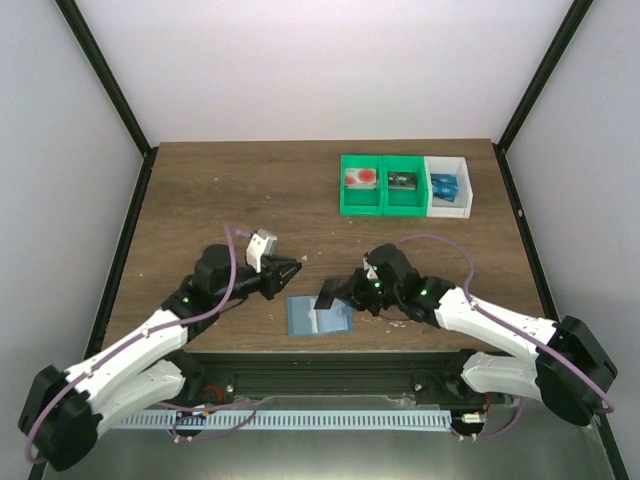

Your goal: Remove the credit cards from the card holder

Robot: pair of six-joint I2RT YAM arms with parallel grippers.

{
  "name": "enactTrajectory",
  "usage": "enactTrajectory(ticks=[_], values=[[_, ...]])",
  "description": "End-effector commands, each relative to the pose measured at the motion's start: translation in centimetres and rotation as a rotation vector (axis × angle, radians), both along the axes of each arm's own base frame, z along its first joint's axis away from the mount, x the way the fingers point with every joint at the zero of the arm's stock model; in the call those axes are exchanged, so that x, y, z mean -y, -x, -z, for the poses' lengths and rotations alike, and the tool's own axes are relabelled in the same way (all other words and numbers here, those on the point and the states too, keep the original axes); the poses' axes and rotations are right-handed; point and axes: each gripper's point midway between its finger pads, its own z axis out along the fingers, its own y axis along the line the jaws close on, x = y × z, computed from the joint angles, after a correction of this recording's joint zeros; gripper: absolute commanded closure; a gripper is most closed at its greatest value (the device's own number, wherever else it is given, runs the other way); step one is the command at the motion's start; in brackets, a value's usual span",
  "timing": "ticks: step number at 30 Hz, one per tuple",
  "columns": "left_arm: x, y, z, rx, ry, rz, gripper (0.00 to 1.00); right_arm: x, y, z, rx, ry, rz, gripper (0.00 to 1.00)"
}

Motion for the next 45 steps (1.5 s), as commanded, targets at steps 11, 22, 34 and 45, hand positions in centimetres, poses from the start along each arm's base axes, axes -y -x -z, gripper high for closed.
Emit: enactTrajectory(ticks=[11, 22, 34, 45], values=[[-0.2, 6.8, -1.6, 0.5, -0.151, 0.318, 0.6, -2.0, -0.2, -7.0, -0.334, -0.388, 0.194, 1.0], [0.5, 7.2, 0.3, 0.521, -0.189, 0.393, 0.57, -2.3, 0.5, -7.6, -0.365, -0.42, 0.163, 1.0], [0.5, 5.7, 0.8, 0.498, -0.233, 0.336, 0.79, -3.3, 0.9, -8.1, -0.357, -0.444, 0.082, 1.0], [-0.4, 2.9, 0.1, 0.346, -0.18, 0.119, 1.0, -2.1, 0.3, -7.6, -0.068, -0.343, 0.013, 0.78]])
